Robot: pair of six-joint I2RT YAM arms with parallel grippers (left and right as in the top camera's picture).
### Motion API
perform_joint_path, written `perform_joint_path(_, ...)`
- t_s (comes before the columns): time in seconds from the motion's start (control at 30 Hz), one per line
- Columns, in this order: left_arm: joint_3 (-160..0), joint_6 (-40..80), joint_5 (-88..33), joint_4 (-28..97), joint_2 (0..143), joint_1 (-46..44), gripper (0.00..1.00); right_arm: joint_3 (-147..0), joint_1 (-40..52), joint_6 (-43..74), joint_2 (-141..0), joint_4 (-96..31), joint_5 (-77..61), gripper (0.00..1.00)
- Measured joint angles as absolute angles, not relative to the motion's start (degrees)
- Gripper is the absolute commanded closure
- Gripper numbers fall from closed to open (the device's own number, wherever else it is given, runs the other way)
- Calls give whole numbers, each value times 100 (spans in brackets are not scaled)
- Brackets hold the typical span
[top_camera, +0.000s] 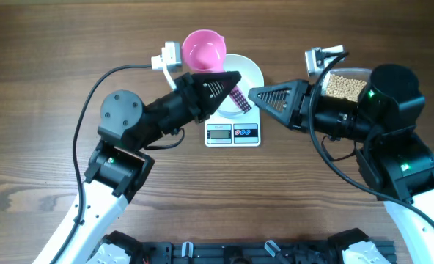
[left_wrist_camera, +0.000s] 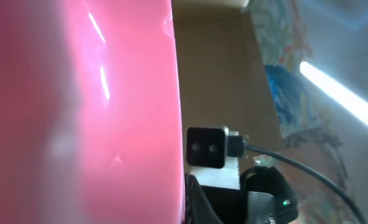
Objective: Scoop item into bowl and weigh 150g on scale
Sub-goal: 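Bring the right gripper to the scoop handle and grasp it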
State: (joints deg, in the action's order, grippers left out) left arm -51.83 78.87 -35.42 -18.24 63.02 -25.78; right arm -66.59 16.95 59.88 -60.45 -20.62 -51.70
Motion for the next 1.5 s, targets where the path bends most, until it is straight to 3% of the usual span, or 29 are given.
perform_joint_path(0.2, -5183, 8619, -3367, -1925, 6348, -2578, 96, -6659, 1809, 6539, -6112, -1704, -5177, 45)
perform_joint_path(0.3, -5181, 8873, -3332, -2082, 6495, -2596, 96, -6659, 2016, 6733, -6248, -1413, -5162, 54)
perform_joint_path(0.43, -5181, 9085, -3280, -2344, 6652, -2709, 96, -6659, 2134, 6904, -6458, -1404, -5111, 59)
perform_joint_path(1.13, -5181, 9013, -2508, -2145, 6659, -2733, 96, -6659, 2134, 7286, -6654, -954, -4639, 82)
perform_joint_path(1.5, -5183, 9015, -2467, -2169, 6659, -2738, 96, -6659, 2134, 7338, -6654, -954, -4600, 85)
